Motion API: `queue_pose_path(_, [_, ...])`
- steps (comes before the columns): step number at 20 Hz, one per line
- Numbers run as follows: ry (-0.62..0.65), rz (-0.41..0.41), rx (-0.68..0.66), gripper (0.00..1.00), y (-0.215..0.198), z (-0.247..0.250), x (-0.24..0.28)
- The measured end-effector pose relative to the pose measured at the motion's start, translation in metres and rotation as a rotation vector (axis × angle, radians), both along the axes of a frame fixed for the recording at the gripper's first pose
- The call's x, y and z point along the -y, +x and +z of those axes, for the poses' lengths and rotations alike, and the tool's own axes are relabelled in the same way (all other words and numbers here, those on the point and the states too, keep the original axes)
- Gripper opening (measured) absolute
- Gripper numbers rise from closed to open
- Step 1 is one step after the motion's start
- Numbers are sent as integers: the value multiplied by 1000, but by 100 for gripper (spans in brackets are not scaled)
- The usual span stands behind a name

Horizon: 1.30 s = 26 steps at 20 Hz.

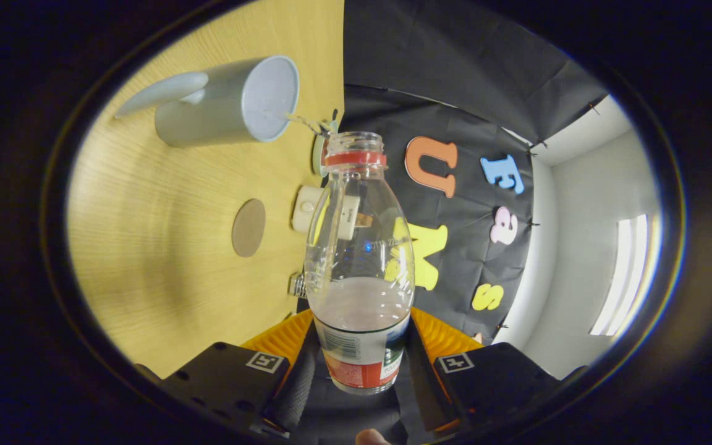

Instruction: Take the bottle from table, then pour the juice into the cup, finally place the bottle on the coaster

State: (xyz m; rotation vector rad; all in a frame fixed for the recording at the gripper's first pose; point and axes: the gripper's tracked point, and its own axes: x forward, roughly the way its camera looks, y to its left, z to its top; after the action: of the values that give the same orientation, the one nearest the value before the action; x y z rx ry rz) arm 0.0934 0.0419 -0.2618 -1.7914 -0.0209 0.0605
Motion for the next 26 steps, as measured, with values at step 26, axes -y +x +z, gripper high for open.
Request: queue_pose_path(26, [-84, 26, 66, 76, 4, 27, -6])
